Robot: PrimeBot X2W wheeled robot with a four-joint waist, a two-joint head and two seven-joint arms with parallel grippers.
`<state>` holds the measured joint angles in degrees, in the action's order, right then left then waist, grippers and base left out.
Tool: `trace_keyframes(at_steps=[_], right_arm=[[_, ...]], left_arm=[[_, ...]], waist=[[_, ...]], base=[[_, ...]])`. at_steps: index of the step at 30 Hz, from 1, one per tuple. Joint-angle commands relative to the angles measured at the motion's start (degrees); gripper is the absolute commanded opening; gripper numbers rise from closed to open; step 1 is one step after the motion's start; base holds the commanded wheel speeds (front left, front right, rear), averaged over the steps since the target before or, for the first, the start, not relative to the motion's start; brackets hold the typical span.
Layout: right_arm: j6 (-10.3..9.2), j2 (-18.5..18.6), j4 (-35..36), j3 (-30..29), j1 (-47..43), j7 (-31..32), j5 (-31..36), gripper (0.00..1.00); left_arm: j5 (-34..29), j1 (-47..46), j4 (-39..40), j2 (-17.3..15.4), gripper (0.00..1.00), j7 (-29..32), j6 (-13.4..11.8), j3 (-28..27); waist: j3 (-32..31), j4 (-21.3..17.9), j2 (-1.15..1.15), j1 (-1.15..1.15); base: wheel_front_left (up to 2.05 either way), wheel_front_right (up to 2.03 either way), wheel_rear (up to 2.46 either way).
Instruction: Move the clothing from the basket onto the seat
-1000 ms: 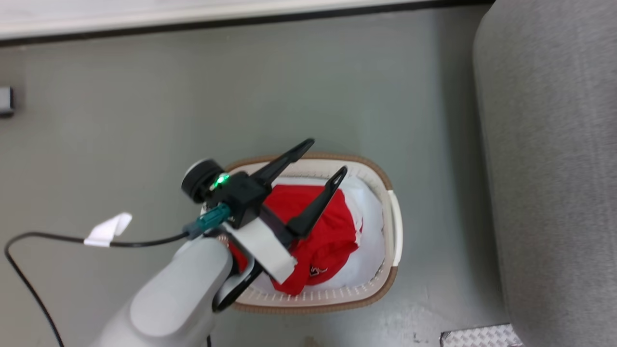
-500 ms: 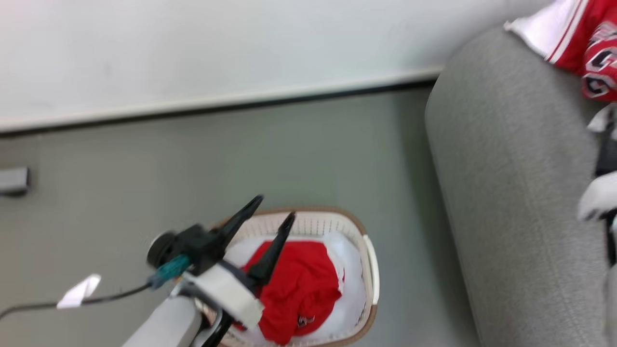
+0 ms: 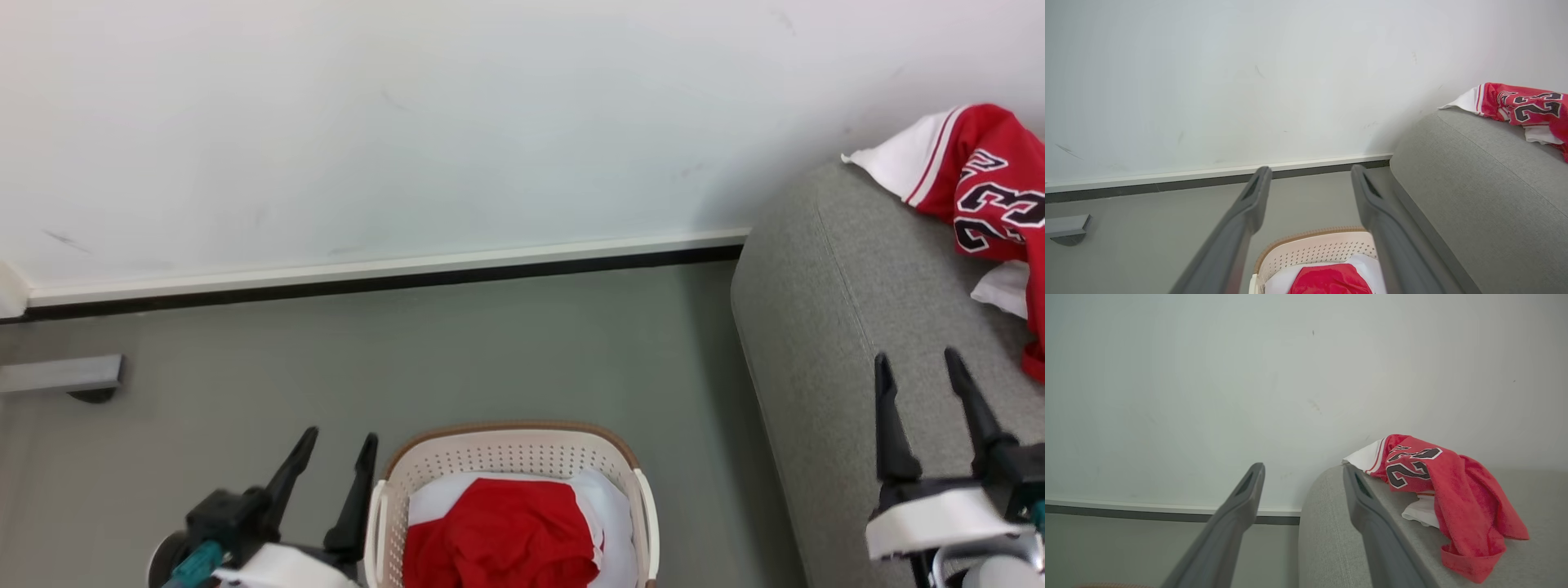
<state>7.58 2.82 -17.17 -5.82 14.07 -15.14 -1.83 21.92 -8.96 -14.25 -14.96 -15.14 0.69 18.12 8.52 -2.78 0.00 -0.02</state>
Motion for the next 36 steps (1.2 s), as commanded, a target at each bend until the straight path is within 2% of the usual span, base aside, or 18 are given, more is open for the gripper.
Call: trace_keyframes(at_steps=[1, 10, 18, 24, 36], right_arm=[[-0.16, 0.21, 0.54, 0.48, -1.52, 0.00, -1.32, 1.00], [-0.16, 0.16, 2.91, 2.86, -9.08, 0.00, -5.86, 1.00], [-0.16, 0.15, 1.93, 5.18, -11.04, -0.01, -7.36, 1.00], [-0.16, 0.16, 1.21, 6.40, -11.40, -0.01, -7.87, 1.00], [-0.16, 0.16, 0.42, 7.67, -11.01, -0.01, -8.35, 1.00]], left_arm=[[-1.21, 1.40, 0.33, 0.26, 1.00, -0.02, -0.12, -1.14], [-6.45, 8.75, 0.81, 5.83, 1.00, -0.01, 2.55, -10.68], [-9.75, 11.61, 1.06, 9.26, 1.00, -0.01, 5.01, -17.02], [-11.12, 12.09, 0.73, 10.32, 1.00, -0.01, 6.25, -18.82], [-12.28, 12.15, 0.14, 11.25, 1.00, -0.01, 6.79, -19.44]], waist=[[-0.96, 0.81, 0.00, 0.02], [-4.30, 1.04, 0.00, 0.02], [-6.04, 0.31, 0.00, 0.02], [-6.51, 0.61, 0.00, 0.02], [-6.91, 0.45, 0.00, 0.02]], base=[[0.00, 0.00, 0.00], [0.00, 0.00, 0.00], [0.00, 0.00, 0.00], [0.00, 0.00, 0.00], [0.00, 0.00, 0.00]])
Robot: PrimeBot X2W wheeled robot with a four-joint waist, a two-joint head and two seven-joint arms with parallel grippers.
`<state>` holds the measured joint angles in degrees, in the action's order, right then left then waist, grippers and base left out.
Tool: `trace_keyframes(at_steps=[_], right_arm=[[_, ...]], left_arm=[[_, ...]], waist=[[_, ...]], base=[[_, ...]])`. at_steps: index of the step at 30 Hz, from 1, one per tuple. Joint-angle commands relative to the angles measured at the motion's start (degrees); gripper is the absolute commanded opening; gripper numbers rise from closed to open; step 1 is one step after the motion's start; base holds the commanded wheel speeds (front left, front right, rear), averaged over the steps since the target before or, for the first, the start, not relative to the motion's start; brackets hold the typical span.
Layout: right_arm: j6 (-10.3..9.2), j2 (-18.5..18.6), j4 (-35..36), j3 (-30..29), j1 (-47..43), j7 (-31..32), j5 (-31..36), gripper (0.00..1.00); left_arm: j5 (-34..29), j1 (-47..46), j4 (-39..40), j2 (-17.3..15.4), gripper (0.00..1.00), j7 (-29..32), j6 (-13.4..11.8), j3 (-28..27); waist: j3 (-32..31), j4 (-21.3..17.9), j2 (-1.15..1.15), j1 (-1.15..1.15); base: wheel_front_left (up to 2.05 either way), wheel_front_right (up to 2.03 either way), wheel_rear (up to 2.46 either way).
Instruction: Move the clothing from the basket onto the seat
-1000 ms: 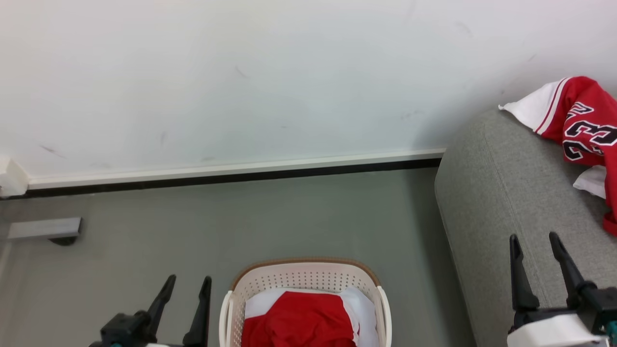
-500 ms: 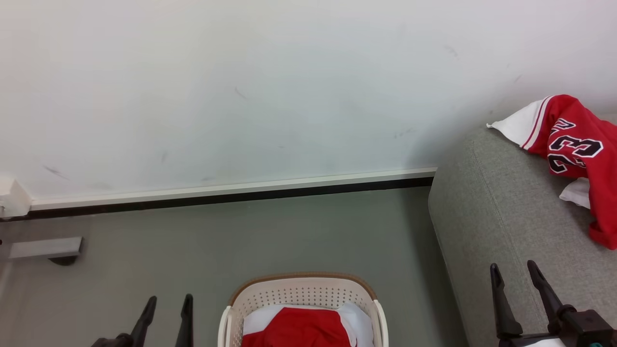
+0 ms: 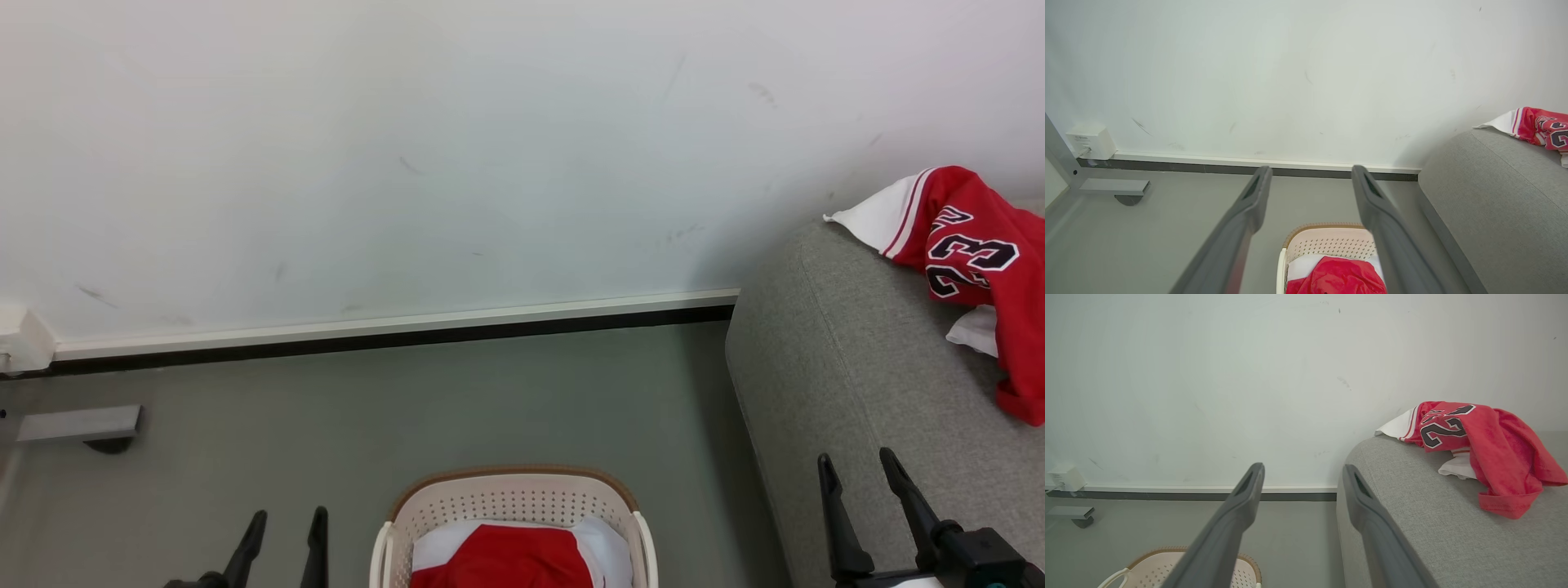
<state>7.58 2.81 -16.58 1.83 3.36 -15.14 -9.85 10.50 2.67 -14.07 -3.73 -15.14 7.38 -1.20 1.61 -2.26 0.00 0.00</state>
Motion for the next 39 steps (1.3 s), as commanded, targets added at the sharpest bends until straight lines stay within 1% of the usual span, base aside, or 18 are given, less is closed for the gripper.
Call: trace_keyframes(at_steps=[1, 39], right_arm=[[-0.16, 0.17, -0.15, 0.04, -0.28, -0.01, -0.32, 1.00], [-0.17, 0.17, -0.90, 0.71, -0.59, -0.01, -1.53, 1.00]], left_arm=[[-0.84, 0.49, -0.08, 0.06, 1.00, -0.01, 0.10, -0.12], [0.45, 0.75, -0.71, -0.07, 1.00, -0.01, 0.06, 0.81]], waist=[[-0.01, -0.13, 0.00, 0.00], [-2.01, -0.01, 0.00, 0.00]], base=[[0.00, 0.00, 0.00], [0.00, 0.00, 0.00]])
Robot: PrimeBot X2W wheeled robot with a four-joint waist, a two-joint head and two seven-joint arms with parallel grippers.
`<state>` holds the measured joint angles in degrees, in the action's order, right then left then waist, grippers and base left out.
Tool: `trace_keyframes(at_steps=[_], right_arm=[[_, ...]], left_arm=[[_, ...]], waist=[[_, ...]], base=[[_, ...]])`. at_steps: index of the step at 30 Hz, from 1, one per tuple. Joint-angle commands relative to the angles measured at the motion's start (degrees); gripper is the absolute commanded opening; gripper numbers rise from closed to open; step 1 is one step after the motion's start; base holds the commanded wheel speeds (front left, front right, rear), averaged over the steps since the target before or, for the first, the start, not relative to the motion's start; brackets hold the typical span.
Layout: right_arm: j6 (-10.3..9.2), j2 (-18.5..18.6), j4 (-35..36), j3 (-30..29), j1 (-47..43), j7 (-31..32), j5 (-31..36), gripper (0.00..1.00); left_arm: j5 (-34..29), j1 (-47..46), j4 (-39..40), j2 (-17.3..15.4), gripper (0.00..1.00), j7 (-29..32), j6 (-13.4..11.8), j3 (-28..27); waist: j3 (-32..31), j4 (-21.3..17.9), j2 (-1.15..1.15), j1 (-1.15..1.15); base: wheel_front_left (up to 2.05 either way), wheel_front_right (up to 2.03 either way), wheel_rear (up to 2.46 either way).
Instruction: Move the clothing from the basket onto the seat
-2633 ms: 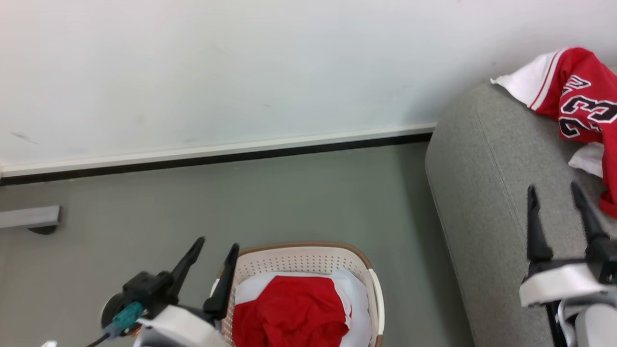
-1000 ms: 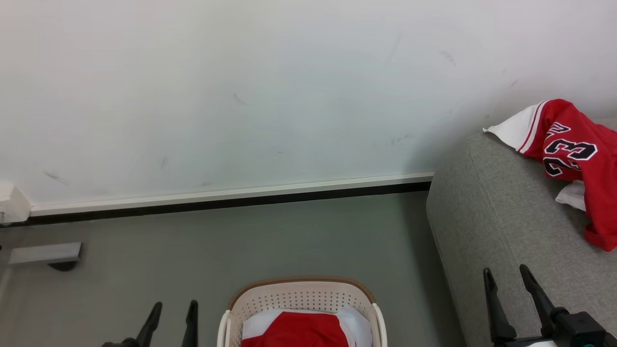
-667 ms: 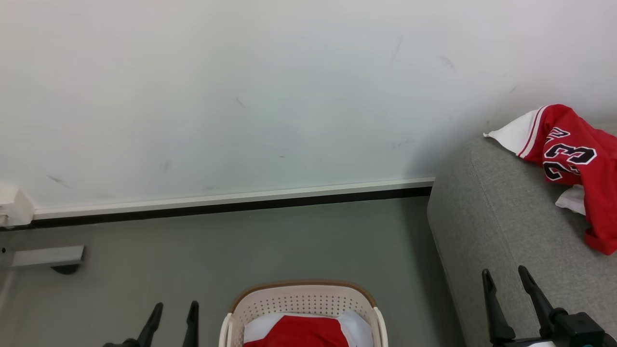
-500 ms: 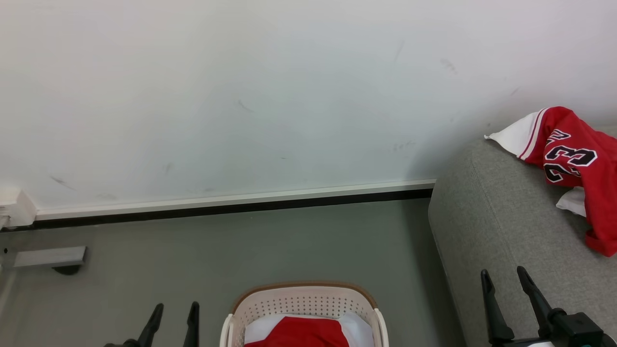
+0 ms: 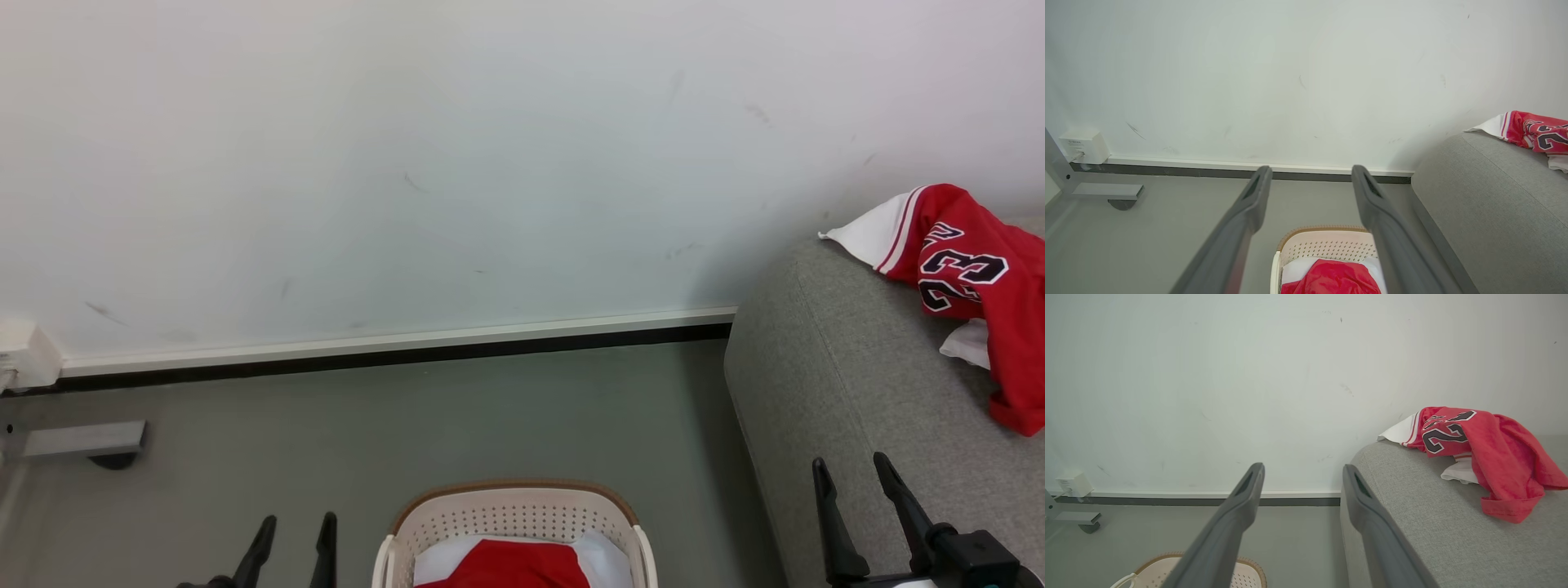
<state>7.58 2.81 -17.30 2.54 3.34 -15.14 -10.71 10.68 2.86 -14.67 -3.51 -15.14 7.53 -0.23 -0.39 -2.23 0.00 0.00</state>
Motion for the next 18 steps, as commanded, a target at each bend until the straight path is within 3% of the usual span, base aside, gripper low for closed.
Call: trace_keyframes(at_steps=[1, 18], right_arm=[[-0.17, 0.17, -0.17, -0.01, -0.59, -0.01, -0.67, 1.00], [-0.17, 0.17, 0.35, 0.04, -0.04, -0.01, -0.13, 1.00]], left_arm=[[0.27, 0.62, -0.06, -0.28, 1.00, -0.01, -0.09, -0.20], [0.53, 0.30, 0.13, -0.28, 1.00, -0.01, -0.09, -0.05]], waist=[[-0.03, -0.07, 0.00, 0.00], [0.64, -1.38, 0.00, 0.00]], base=[[0.00, 0.00, 0.00], [0.00, 0.00, 0.00]])
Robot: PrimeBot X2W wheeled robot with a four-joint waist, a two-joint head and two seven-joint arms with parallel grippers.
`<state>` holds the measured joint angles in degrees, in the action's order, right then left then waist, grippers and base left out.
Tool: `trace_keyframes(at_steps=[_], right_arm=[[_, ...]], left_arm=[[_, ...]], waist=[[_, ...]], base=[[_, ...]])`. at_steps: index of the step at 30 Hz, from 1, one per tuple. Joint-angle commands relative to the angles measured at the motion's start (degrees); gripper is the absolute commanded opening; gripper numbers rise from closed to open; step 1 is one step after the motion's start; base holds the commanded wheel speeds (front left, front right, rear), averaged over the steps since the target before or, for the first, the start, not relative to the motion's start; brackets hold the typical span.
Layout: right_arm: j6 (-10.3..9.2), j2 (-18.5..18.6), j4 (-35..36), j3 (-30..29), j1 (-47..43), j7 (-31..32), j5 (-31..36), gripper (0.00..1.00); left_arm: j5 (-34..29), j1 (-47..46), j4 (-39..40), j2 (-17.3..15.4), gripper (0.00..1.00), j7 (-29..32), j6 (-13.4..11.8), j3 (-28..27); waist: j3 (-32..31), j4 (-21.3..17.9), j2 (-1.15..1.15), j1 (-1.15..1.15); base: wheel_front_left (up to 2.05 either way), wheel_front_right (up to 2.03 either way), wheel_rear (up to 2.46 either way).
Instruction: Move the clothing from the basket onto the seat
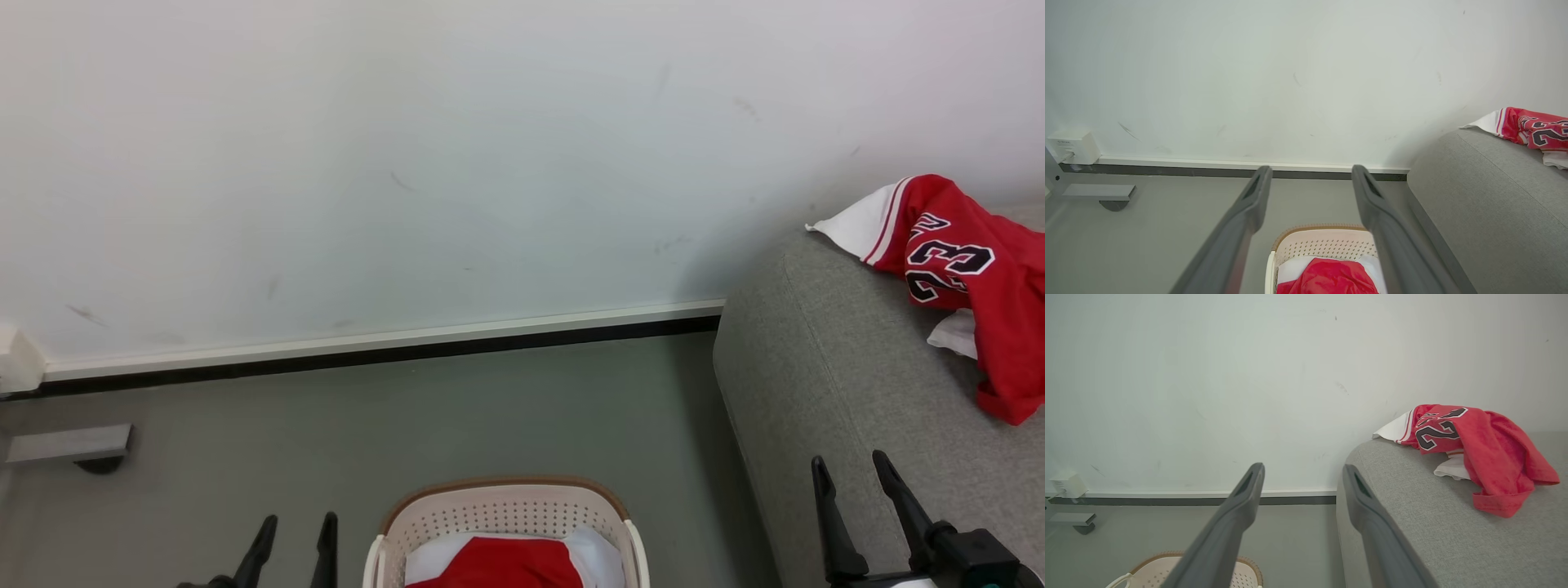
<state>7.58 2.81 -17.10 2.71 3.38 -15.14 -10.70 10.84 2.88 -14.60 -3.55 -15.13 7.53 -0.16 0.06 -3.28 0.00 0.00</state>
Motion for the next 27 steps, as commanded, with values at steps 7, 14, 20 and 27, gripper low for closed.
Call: trace_keyframes(at_steps=[7, 14, 20, 27], right_arm=[[-0.17, 0.16, 0.43, -0.26, 0.28, -0.01, 0.27, 1.00], [-0.17, 0.16, 1.41, -0.56, 1.61, -0.01, 0.90, 1.00], [-0.17, 0.16, 3.12, -0.94, 4.09, -0.01, 1.58, 1.00], [-0.17, 0.16, 5.96, -0.99, 7.92, -0.01, 2.16, 1.00]], left_arm=[[0.53, -0.48, -0.18, -0.35, 1.00, -0.02, -0.09, 0.43], [0.81, -2.68, -0.46, -1.04, 1.00, -0.02, -0.09, 1.85], [0.78, -7.18, -1.55, -2.34, 1.00, -0.02, -0.09, 4.85], [-0.44, -15.26, -8.65, -4.54, 1.00, -0.02, -0.09, 11.20]], waist=[[1.30, -1.62, 0.00, 0.00], [4.91, -2.82, 0.00, 0.00], [11.05, -3.40, 0.00, 0.00], [19.59, -4.00, 0.00, 0.00]], base=[[0.00, 0.00, 0.00], [0.00, 0.00, 0.00], [0.00, 0.00, 0.00], [0.00, 0.00, 0.00]])
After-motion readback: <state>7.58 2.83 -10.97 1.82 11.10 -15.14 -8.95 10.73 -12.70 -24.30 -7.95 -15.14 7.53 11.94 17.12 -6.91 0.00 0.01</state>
